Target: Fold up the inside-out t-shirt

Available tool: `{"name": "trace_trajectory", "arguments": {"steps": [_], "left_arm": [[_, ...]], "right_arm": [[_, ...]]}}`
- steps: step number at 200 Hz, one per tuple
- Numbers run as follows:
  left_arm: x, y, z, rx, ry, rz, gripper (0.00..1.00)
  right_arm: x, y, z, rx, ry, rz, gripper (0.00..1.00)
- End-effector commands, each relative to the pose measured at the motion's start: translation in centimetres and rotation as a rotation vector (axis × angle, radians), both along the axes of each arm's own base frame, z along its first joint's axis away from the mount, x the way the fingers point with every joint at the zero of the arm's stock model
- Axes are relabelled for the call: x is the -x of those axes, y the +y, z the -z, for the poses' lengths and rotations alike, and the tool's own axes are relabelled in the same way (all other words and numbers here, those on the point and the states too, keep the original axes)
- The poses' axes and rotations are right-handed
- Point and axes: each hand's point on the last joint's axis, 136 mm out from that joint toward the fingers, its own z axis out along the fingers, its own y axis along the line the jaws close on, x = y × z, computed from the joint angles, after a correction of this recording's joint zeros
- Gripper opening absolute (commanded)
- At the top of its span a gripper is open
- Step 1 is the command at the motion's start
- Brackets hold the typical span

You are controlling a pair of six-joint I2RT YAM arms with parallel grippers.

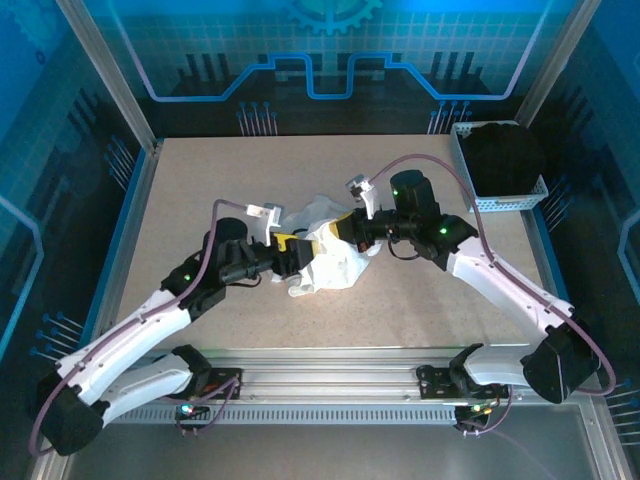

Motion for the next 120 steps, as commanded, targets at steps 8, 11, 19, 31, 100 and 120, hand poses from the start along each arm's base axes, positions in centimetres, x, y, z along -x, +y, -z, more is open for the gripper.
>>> {"name": "trace_trajectory", "arguments": {"steps": [8,11,19,31,100,120], "left_arm": [[-2.0,-0.5,-0.8,-0.021,-0.016,-0.031,0.57],[-2.2,-0.6,-0.7,-0.027,-0.017,-0.031,0.54],[-2.6,-0.7,-0.5,-0.038,-0.013,-0.04,0.46],[-3.3,-0.5,-0.5,-0.051,-0.013,-0.064,0.25],[-1.9,2.2,-3.8,-0.201,-0.009,-0.068,0.0],[-0.7,2.1,-4.6,-0.21,-0.003,-0.014,0.0]], "right_arm": [[0.0,-0.2,-1.2,-0.022,-0.013,-0.005,0.0],[0.0,-0.3,-1.2,-0.019,-0.015,-0.002,0.0],[0.1,-0.5,-1.3,-0.01,-0.027,-0.001,0.0],[0.5,-0.9,-1.5,0.014,-0.059,-0.009,0.0],[-2.3,-7.7,-1.4,0.509,-0.33,0.28,0.0],[-3.3,-8.7,-1.6,0.609,-0.375,0.345,0.0]]}}
